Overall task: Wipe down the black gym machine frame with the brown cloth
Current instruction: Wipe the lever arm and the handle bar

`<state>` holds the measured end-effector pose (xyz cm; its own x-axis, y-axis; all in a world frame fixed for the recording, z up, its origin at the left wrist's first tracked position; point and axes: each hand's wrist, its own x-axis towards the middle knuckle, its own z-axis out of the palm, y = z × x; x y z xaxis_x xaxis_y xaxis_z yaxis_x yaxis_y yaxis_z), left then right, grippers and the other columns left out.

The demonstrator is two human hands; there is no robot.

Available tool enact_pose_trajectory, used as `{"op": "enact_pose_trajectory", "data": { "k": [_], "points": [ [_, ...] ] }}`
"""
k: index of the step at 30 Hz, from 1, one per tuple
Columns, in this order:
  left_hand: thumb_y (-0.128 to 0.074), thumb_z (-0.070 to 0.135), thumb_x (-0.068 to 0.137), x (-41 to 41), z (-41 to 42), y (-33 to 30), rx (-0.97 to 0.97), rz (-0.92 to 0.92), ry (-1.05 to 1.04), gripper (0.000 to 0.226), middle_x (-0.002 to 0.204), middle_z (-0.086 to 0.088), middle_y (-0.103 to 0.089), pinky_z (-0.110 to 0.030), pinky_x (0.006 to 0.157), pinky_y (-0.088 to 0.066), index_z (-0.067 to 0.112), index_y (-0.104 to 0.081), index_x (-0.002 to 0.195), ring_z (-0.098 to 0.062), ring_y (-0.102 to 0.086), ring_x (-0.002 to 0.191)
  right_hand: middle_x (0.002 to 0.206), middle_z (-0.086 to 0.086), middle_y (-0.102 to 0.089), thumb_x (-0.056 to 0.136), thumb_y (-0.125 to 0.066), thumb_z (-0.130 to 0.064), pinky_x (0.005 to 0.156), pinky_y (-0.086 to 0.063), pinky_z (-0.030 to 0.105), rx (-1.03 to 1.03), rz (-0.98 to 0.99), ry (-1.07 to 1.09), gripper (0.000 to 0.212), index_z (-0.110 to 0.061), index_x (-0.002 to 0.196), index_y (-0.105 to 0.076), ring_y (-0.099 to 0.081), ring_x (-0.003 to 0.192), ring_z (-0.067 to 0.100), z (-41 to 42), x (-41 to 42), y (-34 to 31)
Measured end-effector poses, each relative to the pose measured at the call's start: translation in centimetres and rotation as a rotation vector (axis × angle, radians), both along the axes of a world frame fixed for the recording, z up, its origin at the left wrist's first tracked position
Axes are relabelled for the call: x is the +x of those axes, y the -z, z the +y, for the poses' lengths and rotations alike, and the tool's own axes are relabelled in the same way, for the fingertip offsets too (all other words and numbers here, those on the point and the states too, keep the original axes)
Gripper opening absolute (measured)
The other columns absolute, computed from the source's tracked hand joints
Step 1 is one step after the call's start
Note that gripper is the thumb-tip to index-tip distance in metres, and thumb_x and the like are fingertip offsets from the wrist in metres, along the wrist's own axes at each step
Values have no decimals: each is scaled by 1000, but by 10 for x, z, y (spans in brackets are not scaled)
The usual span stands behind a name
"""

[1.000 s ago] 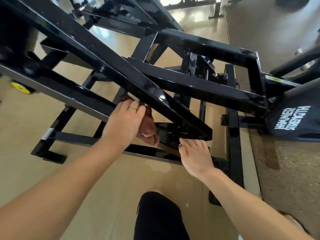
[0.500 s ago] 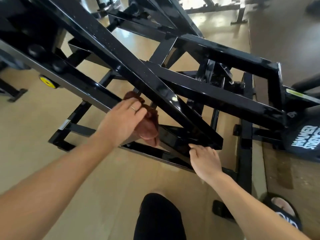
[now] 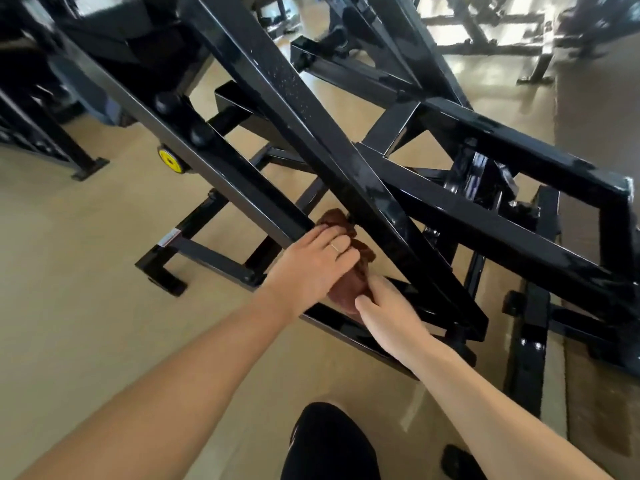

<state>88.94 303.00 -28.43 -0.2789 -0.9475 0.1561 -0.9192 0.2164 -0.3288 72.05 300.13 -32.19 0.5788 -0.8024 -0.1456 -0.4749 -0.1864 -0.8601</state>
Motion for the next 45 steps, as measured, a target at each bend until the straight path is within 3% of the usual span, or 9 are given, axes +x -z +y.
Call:
{"op": "enact_pose_trajectory", "data": {
  "k": [4,9,16,25,29,34,39,42,45],
  "points": [
    [-87,7,69,75,-4,-77,-229,-27,-162,59,130,-15,-64,-46,108,-45,11,-65,124,-36,-56,130,167,-13,-20,100,-50,-25,121,-32,55,124,25,-125,77,-55,157,-7,-32,146,17,-11,17,-13],
    [-84,4,74,106,-9,-115,-298,27,-355,65,139,-16,-55,-49,104,-48,8,-57,133,-35,-45,136,168,-4,-12,91,-67,-28,123,-28,53,-32,228,-133,104,-44,158,11,-20,153,26,-12,35,-9],
    [-89,18,71,48,-3,-43,-124,18,-101,57,130,-9,-66,-38,117,-28,16,-66,123,-30,-56,131,158,-4,-22,81,-72,-18,122,-30,46,-81,231,-81,114,-40,160,7,-27,145,23,-11,37,0],
    [-69,6,81,140,9,-154,-275,-142,-216,53,135,-24,-54,-54,94,-54,0,-55,132,-42,-49,128,163,2,-18,83,-75,-21,122,-32,46,-120,341,-73,115,-37,158,12,-25,149,26,-9,46,0],
    [-69,-4,86,172,10,-174,-447,176,-494,54,136,-21,-45,-64,80,-53,4,-44,133,-45,-49,118,168,8,-9,88,-70,-28,127,-19,47,-102,402,-89,109,-21,161,11,-12,156,29,-15,58,-8],
    [-63,-10,81,202,0,-196,-638,248,-596,57,137,-25,-42,-63,85,-48,1,-43,132,-46,-47,118,170,7,-2,89,-73,-29,129,-9,43,-295,260,-161,112,-14,161,11,-4,158,26,-24,106,-47],
    [-51,-6,75,201,-26,-201,-860,490,-661,50,135,-22,-48,-52,88,-45,-1,-48,125,-40,-47,120,158,10,-24,84,-76,-38,120,-27,44,-410,171,-180,115,-17,160,6,-29,144,30,-31,159,-74],
    [-62,3,85,181,-39,-174,-646,225,-410,40,134,-19,-55,-44,108,-37,4,-57,125,-38,-45,131,150,4,-34,82,-78,-35,113,-35,40,-449,142,-146,112,-20,160,0,-37,134,24,-33,156,-67],
    [-66,3,83,208,-48,-194,-566,78,-385,42,126,-22,-57,-53,99,-43,3,-57,124,-42,-49,123,146,0,-38,82,-79,-25,110,-44,40,-486,98,-151,110,-24,161,-3,-42,126,19,-38,148,-60]
  ]
}}
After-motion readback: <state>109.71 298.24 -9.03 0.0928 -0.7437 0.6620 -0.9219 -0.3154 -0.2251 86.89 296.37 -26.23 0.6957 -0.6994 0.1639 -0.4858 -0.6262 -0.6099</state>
